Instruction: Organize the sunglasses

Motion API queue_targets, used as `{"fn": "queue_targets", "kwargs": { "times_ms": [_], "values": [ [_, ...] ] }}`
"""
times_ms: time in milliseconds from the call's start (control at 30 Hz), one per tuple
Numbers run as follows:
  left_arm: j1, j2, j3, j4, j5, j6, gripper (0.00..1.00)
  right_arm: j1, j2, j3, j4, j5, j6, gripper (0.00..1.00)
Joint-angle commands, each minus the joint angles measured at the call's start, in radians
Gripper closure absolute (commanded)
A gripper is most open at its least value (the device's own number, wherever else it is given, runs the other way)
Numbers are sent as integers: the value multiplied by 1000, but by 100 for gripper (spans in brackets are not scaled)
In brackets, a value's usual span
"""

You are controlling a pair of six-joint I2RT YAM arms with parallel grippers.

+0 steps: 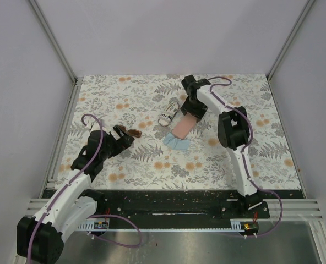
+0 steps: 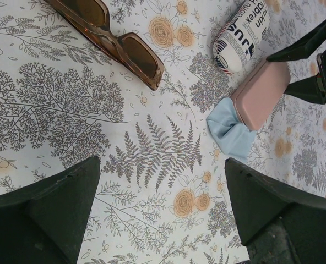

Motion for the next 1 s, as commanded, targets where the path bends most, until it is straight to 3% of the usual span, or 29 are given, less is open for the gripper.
{"fn": "queue_targets", "kwargs": {
  "times_ms": [0,233,433,600,833,867,900,967],
  "values": [
    [-2,-23,19,16,3,26,1,7,-262,-179,113,-6,-74,60],
    [-30,23,34,73,83,68,1,7,-619,-610,474,-162,-157,63],
    [-198,115,114,81,28,150,1,17,-763,-857,629,-384,-125,64],
    [-326,152,168,31,-123,187,1,118,-742,-894,631,-411,-106,62],
    [-337,110,157,-4,-158,174,1,279,-607,-807,638,-429,-88,56],
    [-337,106,151,-8,-166,164,1,296,-576,-782,637,-424,-86,54],
    [-337,104,145,-15,-170,160,1,308,-553,-764,638,-424,-83,44],
    [-338,107,136,-24,-172,149,1,313,-521,-712,600,-420,-80,7]
  ]
}}
